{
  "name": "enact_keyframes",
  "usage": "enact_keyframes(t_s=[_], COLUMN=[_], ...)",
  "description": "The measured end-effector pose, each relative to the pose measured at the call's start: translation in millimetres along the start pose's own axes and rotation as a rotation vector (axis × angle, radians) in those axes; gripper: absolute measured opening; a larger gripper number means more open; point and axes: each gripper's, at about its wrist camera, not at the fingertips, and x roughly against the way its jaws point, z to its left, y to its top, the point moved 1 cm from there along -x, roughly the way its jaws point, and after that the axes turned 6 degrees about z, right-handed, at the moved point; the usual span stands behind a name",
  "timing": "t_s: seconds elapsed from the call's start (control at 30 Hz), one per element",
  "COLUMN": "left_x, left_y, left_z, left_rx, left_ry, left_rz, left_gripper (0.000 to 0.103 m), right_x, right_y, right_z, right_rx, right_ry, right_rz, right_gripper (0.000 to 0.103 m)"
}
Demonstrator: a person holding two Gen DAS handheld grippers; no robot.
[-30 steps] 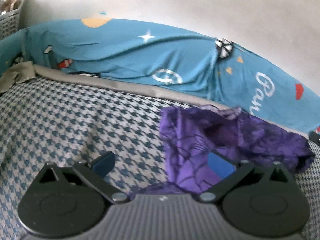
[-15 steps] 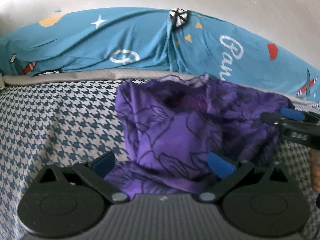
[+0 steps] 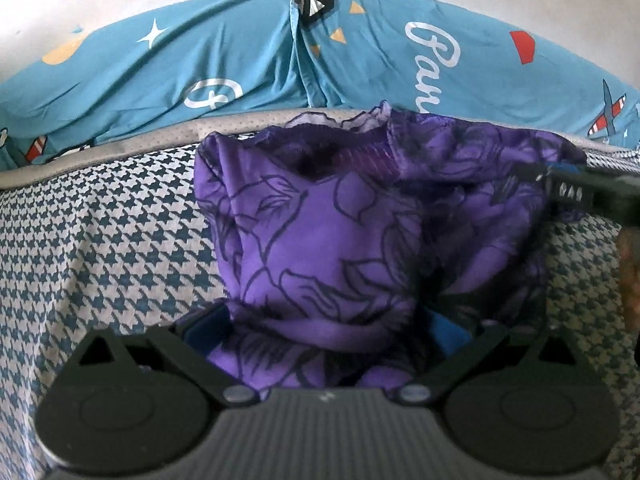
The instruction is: Fold clothes
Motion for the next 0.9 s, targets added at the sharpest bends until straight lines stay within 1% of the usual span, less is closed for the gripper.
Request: enact_keyframes(t_s=[0.1, 0.2, 0.27, 0.43, 0.57, 0.9], left_x=[-2.5, -3.2, -3.2, -3.7, -4.8, -6.7], left_y=[-1.2, -1.4, -1.5, -2.1, -2.5, -3.3], left_z=[-2.2, -2.7, -1.9, -0.5, 1.6, 3.4], left_rx=[-0.012, -0.018, -0.014, -0.009, -0.007, -0.005], left_ry=[0.009, 0.018, 0.014, 0.026, 0.039, 0.069], left_rz=[0.006, 0.008, 0.010, 0.010, 0.007, -0.001], left_gripper=[0.103, 0.103, 0.103, 0.103, 0.103, 0.103], right_x=[8.4, 20.8, 30.0, 53.1, 71.3, 115.5], right_y=[6.3, 14.6, 20.3, 27.5, 25.1, 9.8], right_z=[-12.3, -26.2, -37.6, -70.5, -96.1, -145.2], right_rx=[-0.097, -0.183, -0.239, -0.362, -0.425, -0.571], right_ry=[0.004, -0.031, -0.069, -0.204, -0.324, -0.547], right_rz=[-0.034, -0.086, -0.120, -0.190, -0.221, -0.214], right_gripper=[0.012, 0.012, 0.012, 0.012, 0.012, 0.010])
